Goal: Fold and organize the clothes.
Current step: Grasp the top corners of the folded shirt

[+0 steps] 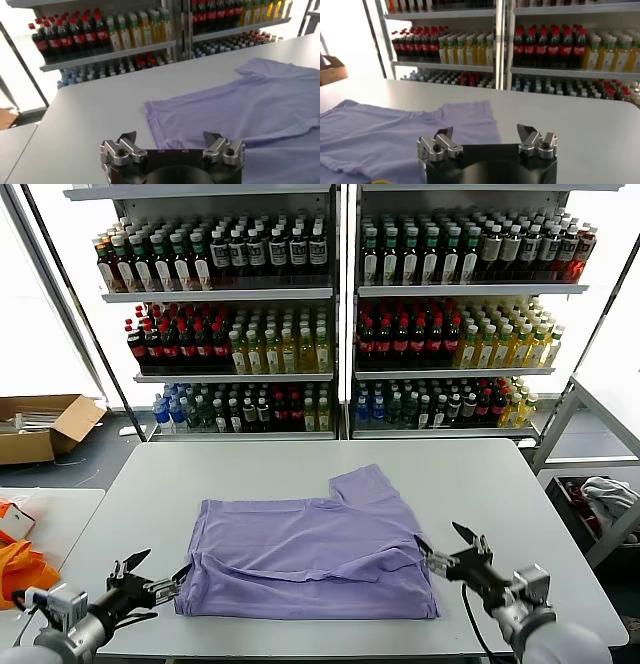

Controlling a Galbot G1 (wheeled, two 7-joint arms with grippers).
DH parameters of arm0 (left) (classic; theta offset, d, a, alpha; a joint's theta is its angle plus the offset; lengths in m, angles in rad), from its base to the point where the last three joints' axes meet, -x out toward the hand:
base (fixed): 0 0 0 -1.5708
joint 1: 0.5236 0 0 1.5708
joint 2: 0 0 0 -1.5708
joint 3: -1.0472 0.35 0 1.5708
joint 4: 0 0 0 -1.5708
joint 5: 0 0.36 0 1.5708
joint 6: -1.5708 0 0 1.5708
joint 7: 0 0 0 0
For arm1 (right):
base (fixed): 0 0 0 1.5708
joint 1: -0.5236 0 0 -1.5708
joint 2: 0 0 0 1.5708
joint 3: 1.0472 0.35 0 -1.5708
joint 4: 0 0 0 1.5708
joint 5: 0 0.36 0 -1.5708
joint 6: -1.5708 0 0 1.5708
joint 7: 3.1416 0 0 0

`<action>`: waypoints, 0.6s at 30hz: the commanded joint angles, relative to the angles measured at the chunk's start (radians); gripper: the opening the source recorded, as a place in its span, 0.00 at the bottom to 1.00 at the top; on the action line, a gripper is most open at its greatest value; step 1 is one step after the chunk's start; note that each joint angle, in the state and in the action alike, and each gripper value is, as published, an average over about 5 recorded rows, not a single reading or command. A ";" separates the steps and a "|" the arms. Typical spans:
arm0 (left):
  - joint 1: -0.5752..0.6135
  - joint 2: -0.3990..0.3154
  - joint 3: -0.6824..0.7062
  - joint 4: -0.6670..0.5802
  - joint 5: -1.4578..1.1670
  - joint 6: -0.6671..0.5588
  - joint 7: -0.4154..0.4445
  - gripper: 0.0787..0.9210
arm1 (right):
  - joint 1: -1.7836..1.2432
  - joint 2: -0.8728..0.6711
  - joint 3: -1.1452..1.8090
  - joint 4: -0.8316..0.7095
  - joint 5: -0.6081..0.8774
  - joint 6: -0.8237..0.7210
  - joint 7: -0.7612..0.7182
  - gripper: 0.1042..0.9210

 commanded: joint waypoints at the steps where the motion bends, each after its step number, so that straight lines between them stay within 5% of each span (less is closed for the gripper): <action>1: -0.353 0.111 0.210 0.290 -0.113 0.000 0.022 0.88 | 0.490 -0.015 -0.209 -0.368 0.007 -0.066 -0.148 0.88; 9: -0.615 0.092 0.424 0.539 -0.110 -0.005 0.032 0.88 | 0.676 0.102 -0.355 -0.613 -0.005 -0.076 -0.161 0.88; 18: -0.766 0.049 0.534 0.697 -0.104 -0.017 0.023 0.88 | 0.824 0.220 -0.444 -0.788 -0.003 -0.103 -0.152 0.88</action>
